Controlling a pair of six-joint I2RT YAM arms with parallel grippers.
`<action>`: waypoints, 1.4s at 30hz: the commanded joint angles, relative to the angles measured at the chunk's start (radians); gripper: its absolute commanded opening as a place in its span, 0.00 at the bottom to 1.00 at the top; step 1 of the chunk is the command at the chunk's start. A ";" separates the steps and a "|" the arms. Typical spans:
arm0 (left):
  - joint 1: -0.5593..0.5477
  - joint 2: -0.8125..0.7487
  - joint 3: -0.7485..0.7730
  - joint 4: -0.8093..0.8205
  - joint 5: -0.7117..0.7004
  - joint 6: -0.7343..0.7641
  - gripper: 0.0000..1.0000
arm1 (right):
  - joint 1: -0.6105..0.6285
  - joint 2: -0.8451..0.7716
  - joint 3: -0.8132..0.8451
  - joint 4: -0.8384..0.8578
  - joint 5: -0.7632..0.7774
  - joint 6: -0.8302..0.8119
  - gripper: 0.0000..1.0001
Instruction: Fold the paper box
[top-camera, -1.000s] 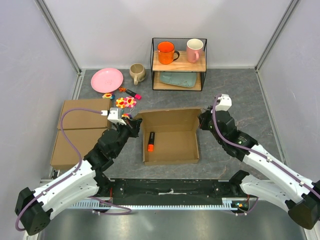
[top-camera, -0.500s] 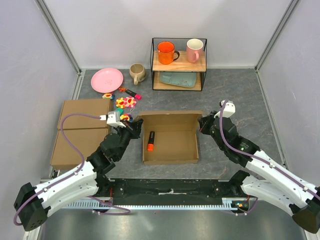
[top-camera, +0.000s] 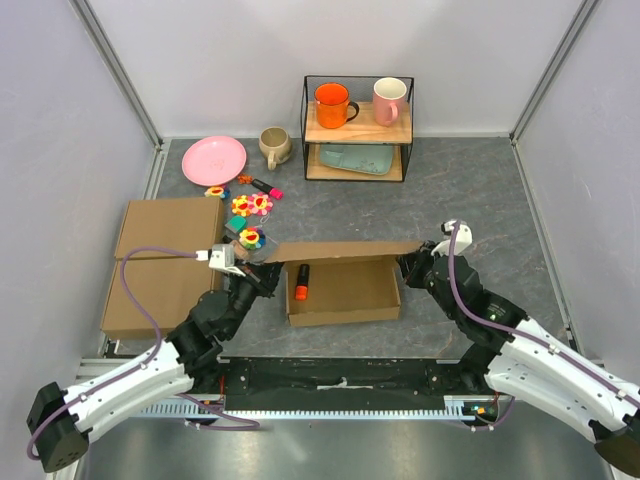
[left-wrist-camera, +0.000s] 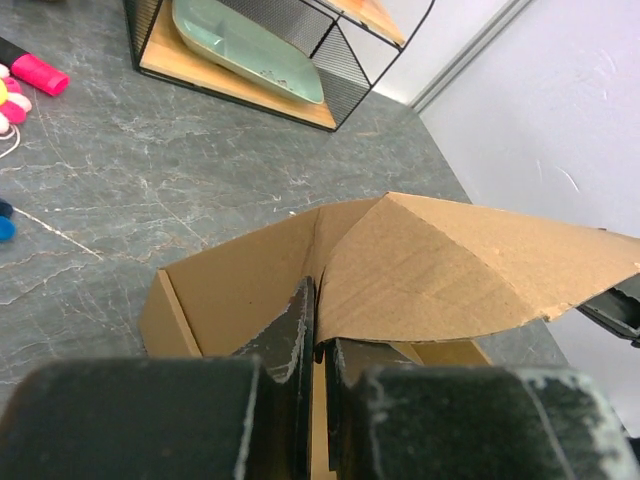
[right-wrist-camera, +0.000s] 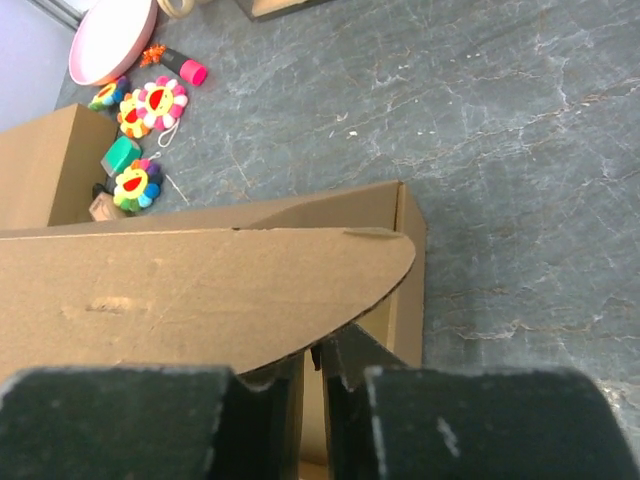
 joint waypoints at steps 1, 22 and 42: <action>-0.010 -0.069 -0.026 -0.095 0.036 0.002 0.04 | 0.001 -0.037 -0.012 -0.168 0.000 0.020 0.28; -0.011 -0.063 -0.017 -0.175 0.004 0.073 0.05 | 0.001 -0.431 0.179 -0.250 0.006 -0.239 0.61; -0.019 -0.083 0.043 -0.340 -0.016 0.047 0.22 | 0.004 0.038 0.147 0.086 -0.400 -0.207 0.63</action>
